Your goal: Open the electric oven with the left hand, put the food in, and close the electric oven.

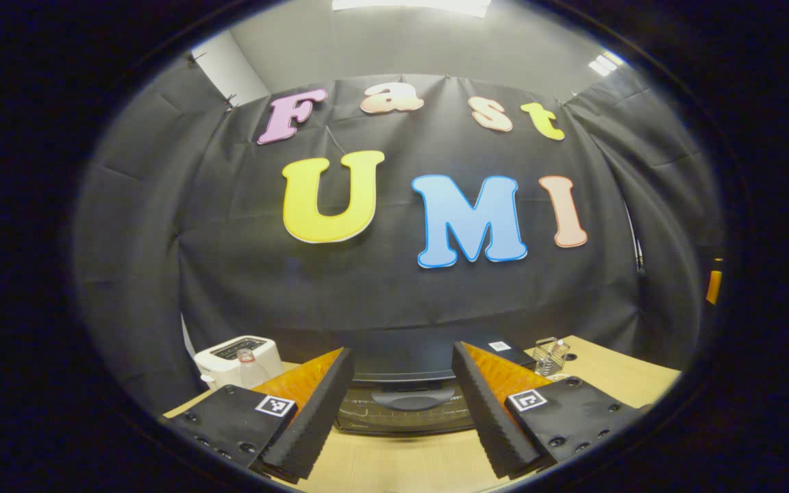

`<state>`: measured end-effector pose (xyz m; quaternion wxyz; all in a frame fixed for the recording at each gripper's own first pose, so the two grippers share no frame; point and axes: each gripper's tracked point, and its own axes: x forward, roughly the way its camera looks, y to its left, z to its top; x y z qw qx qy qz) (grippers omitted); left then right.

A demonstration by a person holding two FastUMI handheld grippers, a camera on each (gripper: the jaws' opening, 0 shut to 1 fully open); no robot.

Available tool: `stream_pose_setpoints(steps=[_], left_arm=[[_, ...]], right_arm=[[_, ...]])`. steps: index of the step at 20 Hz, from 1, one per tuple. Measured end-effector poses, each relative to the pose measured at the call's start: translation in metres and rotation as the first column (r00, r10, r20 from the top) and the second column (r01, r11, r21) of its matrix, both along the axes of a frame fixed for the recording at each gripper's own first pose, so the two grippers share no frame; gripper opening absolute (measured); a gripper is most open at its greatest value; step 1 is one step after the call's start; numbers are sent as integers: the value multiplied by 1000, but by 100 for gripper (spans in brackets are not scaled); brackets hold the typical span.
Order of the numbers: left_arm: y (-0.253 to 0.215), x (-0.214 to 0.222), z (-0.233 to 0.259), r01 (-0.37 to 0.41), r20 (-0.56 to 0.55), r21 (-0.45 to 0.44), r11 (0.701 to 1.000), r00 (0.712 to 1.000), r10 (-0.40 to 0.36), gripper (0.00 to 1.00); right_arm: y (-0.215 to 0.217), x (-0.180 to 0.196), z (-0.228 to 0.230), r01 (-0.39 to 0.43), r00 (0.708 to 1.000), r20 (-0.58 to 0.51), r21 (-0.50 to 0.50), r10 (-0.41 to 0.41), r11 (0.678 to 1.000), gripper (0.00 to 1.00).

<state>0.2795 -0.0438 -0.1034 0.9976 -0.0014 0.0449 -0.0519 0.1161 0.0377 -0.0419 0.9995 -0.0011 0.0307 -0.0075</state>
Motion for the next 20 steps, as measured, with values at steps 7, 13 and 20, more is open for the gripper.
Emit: stream_pose_setpoints(steps=[7,13,20], left_arm=[[-13,66,-74,67,-102,-12,998,992,-68,100],[-16,85,-124,56,-182,-28,998,981,-60,97],[-16,56,-125,43,-143,5,999,989,-42,100]], right_arm=[[8,13,-11,86,995,-38,-42,-88,995,95],[8,12,-7,119,992,-40,-94,-123,988,95],[4,2,-9,118,991,-56,-99,-124,988,95]])
